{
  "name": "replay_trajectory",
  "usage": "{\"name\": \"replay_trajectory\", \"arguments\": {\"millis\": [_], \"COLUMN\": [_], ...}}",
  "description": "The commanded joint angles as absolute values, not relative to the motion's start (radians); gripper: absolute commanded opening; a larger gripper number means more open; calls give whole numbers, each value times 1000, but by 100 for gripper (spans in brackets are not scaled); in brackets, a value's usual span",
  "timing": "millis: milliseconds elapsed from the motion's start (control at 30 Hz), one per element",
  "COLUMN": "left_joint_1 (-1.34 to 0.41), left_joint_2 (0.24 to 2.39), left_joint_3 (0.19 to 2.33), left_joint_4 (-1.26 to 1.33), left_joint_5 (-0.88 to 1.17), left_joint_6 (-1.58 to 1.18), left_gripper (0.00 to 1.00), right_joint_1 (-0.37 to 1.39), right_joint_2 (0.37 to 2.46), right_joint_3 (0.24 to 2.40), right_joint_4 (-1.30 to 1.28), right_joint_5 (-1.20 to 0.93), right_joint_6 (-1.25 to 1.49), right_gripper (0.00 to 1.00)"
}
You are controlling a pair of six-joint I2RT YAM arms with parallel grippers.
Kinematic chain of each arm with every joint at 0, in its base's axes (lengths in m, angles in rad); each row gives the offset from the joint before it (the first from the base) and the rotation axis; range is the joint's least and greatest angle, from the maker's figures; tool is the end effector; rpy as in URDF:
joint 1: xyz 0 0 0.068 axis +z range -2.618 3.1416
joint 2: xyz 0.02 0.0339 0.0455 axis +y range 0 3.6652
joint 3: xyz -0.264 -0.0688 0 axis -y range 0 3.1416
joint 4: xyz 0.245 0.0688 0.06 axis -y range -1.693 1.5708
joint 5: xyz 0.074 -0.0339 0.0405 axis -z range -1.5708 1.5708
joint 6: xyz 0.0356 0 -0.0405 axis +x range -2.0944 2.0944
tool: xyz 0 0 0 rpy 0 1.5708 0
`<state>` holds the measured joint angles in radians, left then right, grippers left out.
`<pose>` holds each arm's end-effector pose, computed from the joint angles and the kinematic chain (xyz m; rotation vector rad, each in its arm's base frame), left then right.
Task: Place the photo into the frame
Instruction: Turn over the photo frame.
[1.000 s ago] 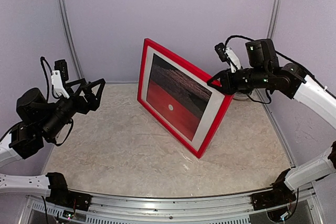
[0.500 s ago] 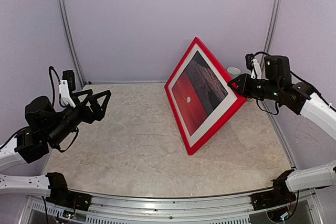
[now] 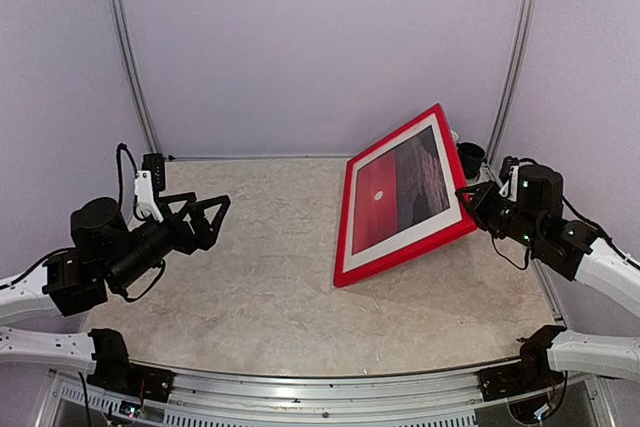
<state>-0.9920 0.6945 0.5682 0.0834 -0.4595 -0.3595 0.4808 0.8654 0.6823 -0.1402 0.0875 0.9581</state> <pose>0.1082 -0.1367 0.3066 0.1580 1.6437 -0.6715 0.1827 0.0918 0.2941 0.5324 1.9227 0.8799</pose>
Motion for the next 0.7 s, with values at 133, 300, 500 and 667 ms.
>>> {"name": "replay_trajectory", "arguments": {"millis": [133, 300, 500, 667], "left_joint_1": [-1017, -1034, -1088, -1189], "left_joint_2": [758, 810, 868, 911], "left_joint_3": [533, 535, 514, 440], "left_joint_4": [174, 193, 195, 242], "left_joint_5": [-438, -432, -495, -587], "left_joint_6": [-407, -425, -573, -853], "left_gripper": [99, 99, 99, 99], "right_joint_1": [488, 510, 559, 647], "right_joint_2": [776, 730, 735, 775], "right_joint_3": [432, 364, 310, 265], "right_joint_4": [92, 95, 120, 200], "right_joint_5": [134, 173, 195, 267], "right_joint_6": [1148, 1208, 1281, 1346], "right_gripper": [0, 0, 0, 0]}}
